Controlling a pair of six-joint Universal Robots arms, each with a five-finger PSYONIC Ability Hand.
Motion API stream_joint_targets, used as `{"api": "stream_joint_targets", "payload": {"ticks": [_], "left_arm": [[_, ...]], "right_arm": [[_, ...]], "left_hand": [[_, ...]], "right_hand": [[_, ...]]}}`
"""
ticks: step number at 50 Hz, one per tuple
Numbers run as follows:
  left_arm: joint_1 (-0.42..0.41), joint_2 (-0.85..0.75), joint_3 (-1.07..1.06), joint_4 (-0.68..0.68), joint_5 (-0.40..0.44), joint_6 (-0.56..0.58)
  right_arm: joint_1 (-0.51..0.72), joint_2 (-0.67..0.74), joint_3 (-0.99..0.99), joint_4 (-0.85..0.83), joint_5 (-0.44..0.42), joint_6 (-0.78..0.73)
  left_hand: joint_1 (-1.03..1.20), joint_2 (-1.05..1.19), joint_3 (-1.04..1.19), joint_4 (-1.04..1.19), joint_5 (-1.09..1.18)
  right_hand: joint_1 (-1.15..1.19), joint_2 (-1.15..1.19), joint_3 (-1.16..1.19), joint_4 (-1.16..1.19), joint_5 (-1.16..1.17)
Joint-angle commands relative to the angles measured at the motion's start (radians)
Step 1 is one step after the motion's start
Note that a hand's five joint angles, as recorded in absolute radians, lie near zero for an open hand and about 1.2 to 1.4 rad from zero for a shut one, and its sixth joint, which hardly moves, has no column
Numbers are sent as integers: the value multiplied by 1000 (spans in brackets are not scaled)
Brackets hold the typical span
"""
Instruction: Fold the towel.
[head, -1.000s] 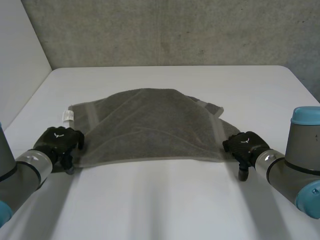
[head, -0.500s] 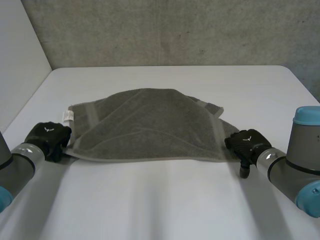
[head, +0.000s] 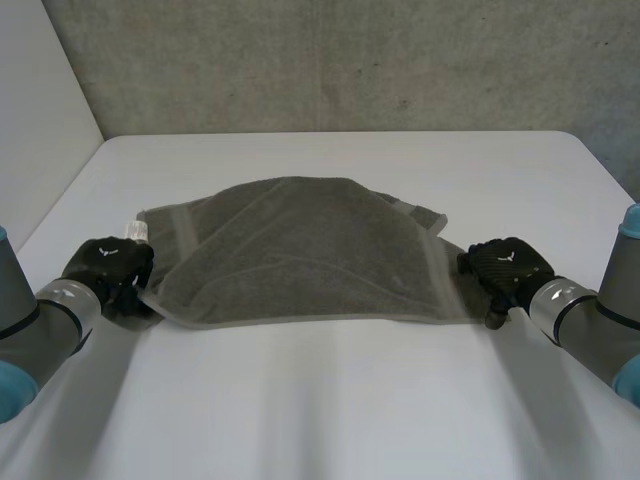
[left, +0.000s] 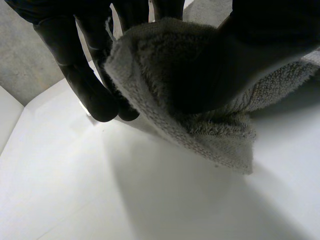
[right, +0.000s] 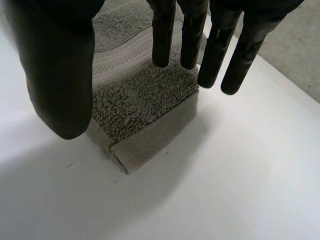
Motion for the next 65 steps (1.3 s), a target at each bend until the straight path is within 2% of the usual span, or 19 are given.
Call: {"api": "stream_joint_targets", "payload": {"ticks": [1, 21, 45, 65], "left_arm": [[0, -2, 5, 0, 1, 0], [0, -2, 5, 0, 1, 0], [0, -2, 5, 0, 4, 0], [2, -2, 6, 0, 4, 0]], "right_arm": [[-1, 30, -21, -42, 3, -1], [1, 79, -59, -47, 9, -1], [13, 124, -113, -68, 17, 8], [8, 122, -130, -70, 15, 11]], "left_hand": [[-38, -106, -144, -120, -258], [-38, -106, -144, -120, -258], [-38, -106, -144, -120, -258], [-38, -106, -144, -120, -258]], "right_hand": [[87, 86, 87, 86, 70], [84, 83, 84, 83, 67], [363, 362, 363, 362, 346], [457, 456, 457, 456, 440]]}}
